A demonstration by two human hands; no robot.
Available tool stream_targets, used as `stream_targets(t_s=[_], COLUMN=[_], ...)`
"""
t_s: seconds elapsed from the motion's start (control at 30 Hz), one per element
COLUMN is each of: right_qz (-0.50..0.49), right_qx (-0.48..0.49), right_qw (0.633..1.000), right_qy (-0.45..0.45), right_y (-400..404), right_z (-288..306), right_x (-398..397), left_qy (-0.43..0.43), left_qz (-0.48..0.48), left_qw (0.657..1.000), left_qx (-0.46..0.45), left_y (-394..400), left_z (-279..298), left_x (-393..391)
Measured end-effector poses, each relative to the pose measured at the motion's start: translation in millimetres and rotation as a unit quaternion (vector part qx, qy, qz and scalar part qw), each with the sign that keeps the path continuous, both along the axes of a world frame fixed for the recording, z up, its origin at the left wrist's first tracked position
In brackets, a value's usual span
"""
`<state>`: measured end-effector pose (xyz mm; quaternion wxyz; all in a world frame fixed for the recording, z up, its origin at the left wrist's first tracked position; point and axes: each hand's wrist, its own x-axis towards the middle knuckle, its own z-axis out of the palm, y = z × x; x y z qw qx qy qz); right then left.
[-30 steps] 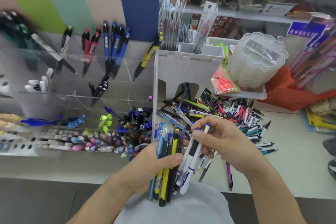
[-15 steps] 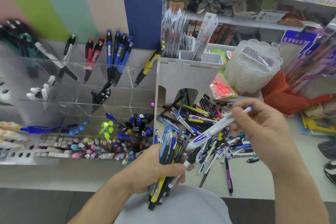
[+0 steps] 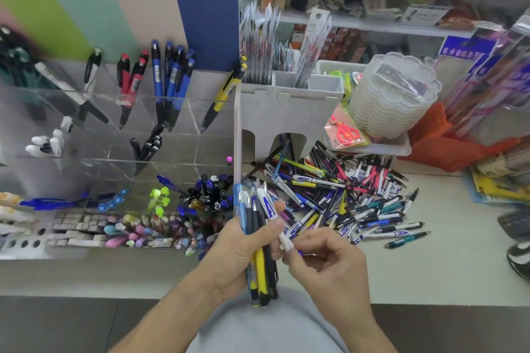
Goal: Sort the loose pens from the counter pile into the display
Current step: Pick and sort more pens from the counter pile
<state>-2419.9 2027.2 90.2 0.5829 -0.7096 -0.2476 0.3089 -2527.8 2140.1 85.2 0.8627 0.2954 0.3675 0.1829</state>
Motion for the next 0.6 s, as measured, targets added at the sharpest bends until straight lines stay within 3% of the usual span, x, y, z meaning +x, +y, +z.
stream_targets(t_s=[0.2,0.33,0.47,0.6], right_qz=[-0.098,-0.014,0.071,0.208], right_qx=[0.011,-0.015,-0.076,-0.139], right_qw=[0.993,0.992,0.976,0.939], right_qy=[0.066,0.125,0.193,0.234], right_y=[5.5,2.9,-2.7,0.0], right_z=[3.5,0.3,-4.5,3.9], right_x=[9.1,4.2,4.7,28.6], left_qy=[0.082,0.066,0.131,0.129], left_qz=[0.055,0.037,0.048,-0.035], left_qw=[0.994,0.996,0.984,0.984], left_qx=[0.038,0.039,0.114,0.121], left_y=[-2.7,-5.5,-4.8,-4.6], left_z=[-4.9,-1.2,-4.2,-7.0], left_x=[2.0,3.7,4.8,2.2])
